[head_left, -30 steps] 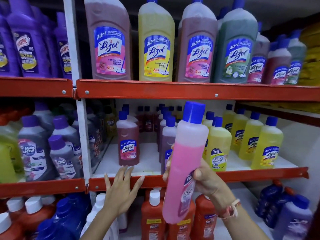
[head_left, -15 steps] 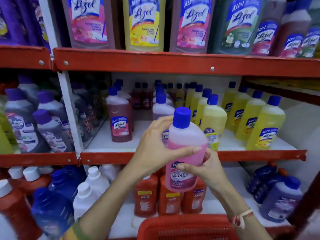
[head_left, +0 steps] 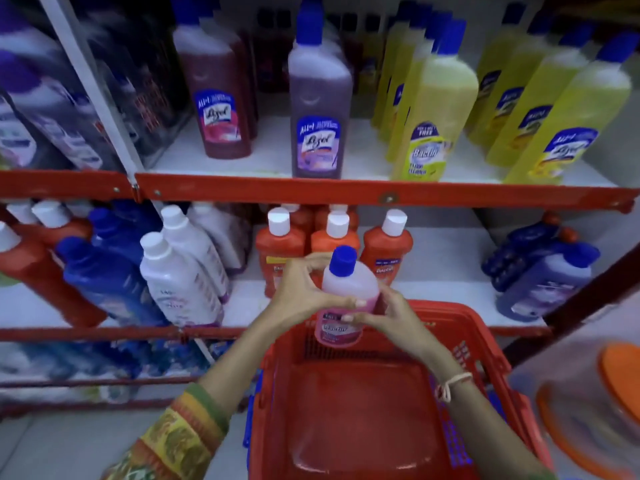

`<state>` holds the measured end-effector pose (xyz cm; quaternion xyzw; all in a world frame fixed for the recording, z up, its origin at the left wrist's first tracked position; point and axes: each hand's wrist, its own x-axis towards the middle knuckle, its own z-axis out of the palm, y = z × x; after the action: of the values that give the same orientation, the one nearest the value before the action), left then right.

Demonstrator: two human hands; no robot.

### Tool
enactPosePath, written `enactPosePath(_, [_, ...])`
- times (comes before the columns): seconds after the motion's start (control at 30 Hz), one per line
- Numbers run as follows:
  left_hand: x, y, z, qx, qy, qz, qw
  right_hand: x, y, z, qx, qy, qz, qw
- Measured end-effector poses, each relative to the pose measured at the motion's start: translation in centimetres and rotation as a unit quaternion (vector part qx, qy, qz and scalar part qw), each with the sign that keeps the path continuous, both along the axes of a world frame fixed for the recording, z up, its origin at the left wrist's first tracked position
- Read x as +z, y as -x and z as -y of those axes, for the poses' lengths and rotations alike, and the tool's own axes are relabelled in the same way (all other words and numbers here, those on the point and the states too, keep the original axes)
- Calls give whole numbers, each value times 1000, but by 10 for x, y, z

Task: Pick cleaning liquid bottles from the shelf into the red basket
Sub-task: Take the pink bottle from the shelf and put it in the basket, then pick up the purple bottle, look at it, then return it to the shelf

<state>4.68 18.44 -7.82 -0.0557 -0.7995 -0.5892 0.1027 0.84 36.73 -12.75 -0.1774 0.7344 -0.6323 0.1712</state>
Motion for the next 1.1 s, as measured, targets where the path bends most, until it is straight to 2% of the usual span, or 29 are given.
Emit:
enactPosePath(0.27, [-135,-17,-20,44,8,168,985,-106,-12,-16,-18,-218,-23,976])
enactPosePath(0.4, [-182,-20,-31,85,13,246,965,-144,-19,-14,-35,-273,-1,961])
enactPosePath(0.5, [-204,-23,-38,96,-4,285,954,-161,-28,-11,-52,-280,14,959])
enactPosePath(0.67, [-218,-29,-39,102,13,299,949,-177,-33,-8,-64,-291,44,954])
enactPosePath(0.83, [-220,-27,-28,89,23,310,946,-174,-26,-3,-16,-337,41,941])
enactPosePath(0.97, [-212,-25,-16,24,92,310,946,-165,-21,-6,30,-354,21,935])
enactPosePath(1.1, [-184,-26,-8,-6,148,270,952,-130,-9,-12,78,-353,-14,932])
